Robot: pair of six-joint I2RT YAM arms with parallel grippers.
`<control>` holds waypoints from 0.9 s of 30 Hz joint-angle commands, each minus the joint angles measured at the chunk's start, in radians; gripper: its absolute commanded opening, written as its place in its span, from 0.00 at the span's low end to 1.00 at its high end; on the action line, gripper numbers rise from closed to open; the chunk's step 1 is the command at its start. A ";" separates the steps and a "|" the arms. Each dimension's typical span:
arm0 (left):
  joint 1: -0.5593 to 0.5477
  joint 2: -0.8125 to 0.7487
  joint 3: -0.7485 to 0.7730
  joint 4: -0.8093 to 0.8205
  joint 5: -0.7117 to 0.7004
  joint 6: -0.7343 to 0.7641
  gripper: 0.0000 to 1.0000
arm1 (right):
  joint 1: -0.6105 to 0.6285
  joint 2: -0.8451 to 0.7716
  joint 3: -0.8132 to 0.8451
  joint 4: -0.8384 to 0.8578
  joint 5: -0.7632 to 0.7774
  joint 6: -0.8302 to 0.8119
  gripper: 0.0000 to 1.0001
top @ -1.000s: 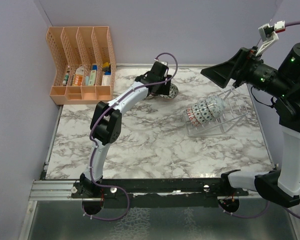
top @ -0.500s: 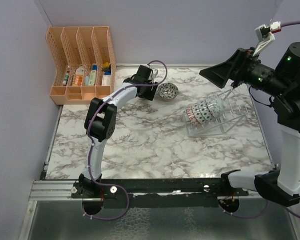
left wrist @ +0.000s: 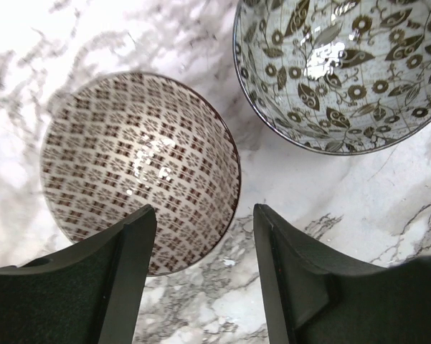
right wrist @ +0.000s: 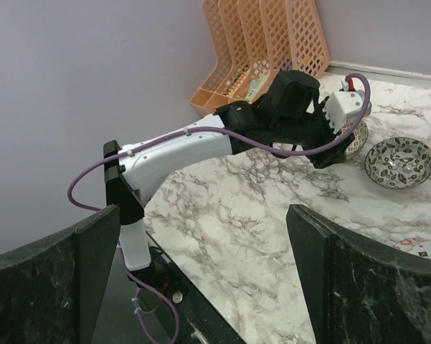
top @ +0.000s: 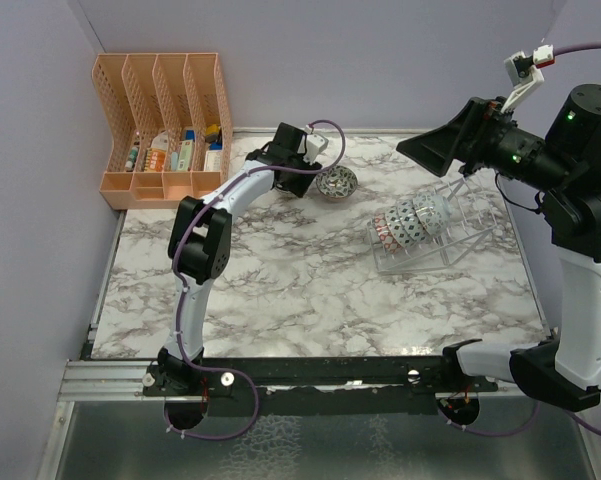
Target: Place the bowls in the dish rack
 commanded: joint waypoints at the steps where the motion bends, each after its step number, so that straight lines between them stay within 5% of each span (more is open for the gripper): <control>1: -0.001 0.015 0.058 -0.032 0.000 0.043 0.55 | -0.004 -0.010 0.009 0.007 0.015 0.002 1.00; 17: -0.022 0.002 -0.054 -0.008 -0.021 0.086 0.53 | -0.004 -0.017 0.014 -0.002 0.027 0.000 1.00; 27: -0.032 -0.004 -0.074 0.006 -0.059 0.085 0.34 | -0.004 -0.005 0.063 -0.029 0.063 -0.008 1.00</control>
